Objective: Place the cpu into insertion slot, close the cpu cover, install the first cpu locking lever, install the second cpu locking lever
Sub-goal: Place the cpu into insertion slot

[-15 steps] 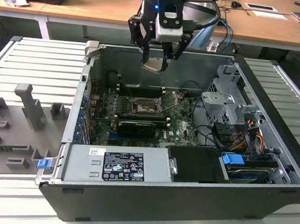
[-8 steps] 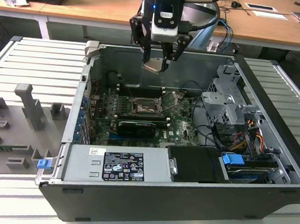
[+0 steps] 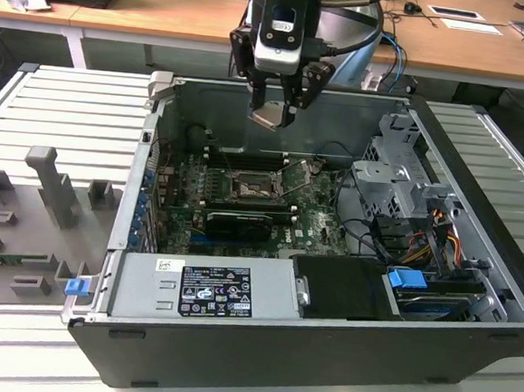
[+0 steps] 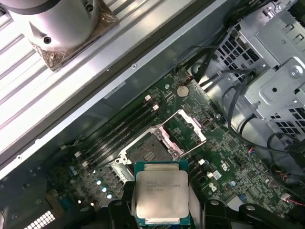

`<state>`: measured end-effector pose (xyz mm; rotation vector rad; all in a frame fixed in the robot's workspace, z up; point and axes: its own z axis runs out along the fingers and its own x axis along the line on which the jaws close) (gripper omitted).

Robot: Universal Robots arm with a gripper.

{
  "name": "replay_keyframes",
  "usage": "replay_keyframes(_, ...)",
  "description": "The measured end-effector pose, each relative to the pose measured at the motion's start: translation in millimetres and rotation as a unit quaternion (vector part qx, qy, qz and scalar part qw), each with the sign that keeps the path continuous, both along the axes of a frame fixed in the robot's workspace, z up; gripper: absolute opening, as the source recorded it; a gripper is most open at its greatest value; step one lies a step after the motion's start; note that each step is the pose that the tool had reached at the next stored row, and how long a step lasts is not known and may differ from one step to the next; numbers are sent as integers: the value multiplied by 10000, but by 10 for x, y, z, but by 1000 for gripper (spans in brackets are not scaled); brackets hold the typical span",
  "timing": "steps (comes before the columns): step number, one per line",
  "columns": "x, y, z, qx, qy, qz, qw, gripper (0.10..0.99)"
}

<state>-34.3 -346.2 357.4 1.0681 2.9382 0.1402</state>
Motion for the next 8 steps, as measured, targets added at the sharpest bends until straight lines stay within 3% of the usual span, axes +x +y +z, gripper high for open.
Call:
replay_keyframes(5, 0, 0, -8, 0, 0, -329, 9995, 529)
replay_keyframes(8, 0, 0, -18, -7, -1, -572, 9984, 529)
